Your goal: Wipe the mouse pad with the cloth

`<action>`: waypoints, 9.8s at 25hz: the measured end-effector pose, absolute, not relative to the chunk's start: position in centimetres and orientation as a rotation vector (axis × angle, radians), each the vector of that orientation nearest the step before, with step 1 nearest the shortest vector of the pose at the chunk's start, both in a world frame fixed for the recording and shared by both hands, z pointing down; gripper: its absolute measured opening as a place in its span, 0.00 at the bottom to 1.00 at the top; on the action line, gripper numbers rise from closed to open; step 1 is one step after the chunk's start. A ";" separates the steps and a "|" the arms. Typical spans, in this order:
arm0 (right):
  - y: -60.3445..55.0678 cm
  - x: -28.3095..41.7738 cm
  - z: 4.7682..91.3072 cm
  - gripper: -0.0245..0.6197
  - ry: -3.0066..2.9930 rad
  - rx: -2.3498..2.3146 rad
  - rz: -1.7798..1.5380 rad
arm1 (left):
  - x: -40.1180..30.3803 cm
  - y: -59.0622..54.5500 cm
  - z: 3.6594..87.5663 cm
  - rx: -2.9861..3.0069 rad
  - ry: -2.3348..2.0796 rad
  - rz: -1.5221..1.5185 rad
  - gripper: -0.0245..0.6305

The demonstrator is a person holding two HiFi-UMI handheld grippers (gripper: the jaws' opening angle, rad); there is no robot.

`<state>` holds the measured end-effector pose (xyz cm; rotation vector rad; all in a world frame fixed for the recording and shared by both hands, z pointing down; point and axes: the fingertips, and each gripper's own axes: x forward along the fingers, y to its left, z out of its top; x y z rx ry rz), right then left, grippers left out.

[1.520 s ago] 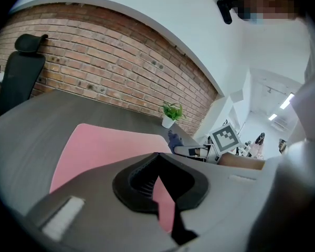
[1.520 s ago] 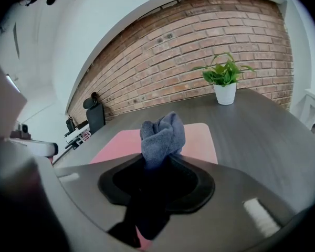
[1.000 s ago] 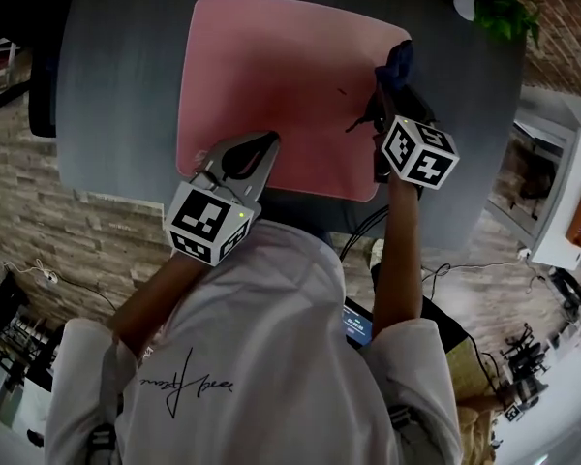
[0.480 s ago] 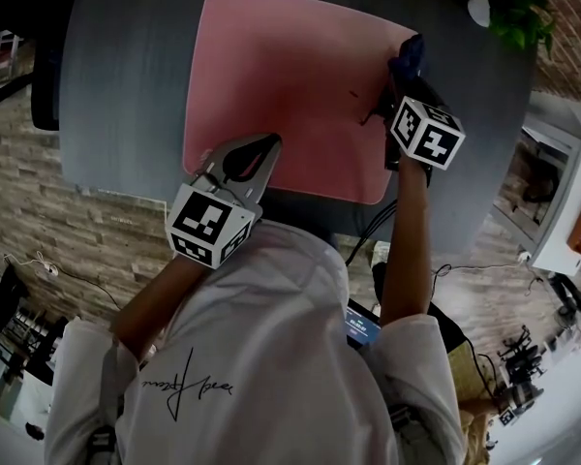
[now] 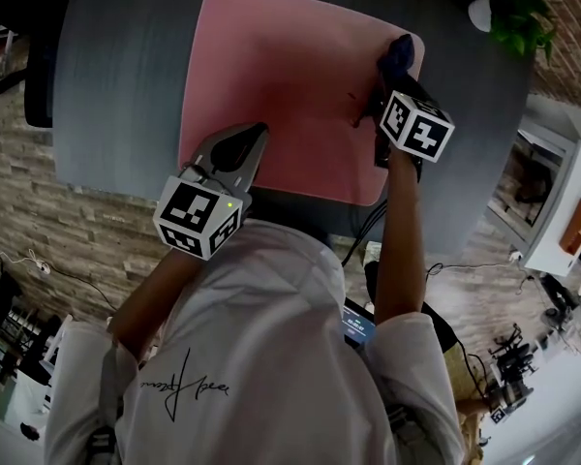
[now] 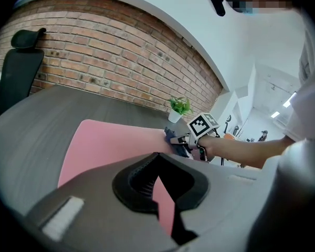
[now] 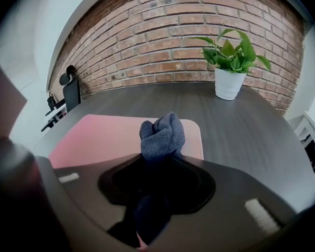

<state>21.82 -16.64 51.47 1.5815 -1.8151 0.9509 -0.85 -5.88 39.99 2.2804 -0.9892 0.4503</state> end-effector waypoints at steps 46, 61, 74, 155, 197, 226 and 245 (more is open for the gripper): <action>-18.5 14.8 52.0 0.25 -1.864 1.460 0.991 | -1.8 -6.6 41.4 2.186 -1.001 0.365 0.04; -19.3 11.5 52.0 0.25 -1.904 1.396 0.986 | -3.2 -6.5 41.7 2.163 -1.021 0.369 0.04; -20.2 8.0 51.9 0.25 -1.935 1.352 0.963 | -4.5 -6.4 42.6 2.130 -1.032 0.376 0.04; -17.2 -8.6 51.6 0.25 -2.143 1.093 1.051 | -11.6 -8.2 41.8 2.057 -1.204 0.290 0.05; -11.8 -4.0 51.7 0.25 -2.121 1.095 1.096 | -6.3 -5.1 41.1 2.123 -1.128 0.322 0.05; -9.9 2.4 51.9 0.25 -2.081 1.166 1.084 | -3.6 -4.0 41.0 2.140 -1.113 0.327 0.05; -8.9 6.3 52.0 0.26 -2.051 1.190 1.082 | -3.6 -3.8 41.2 2.127 -1.116 0.318 0.05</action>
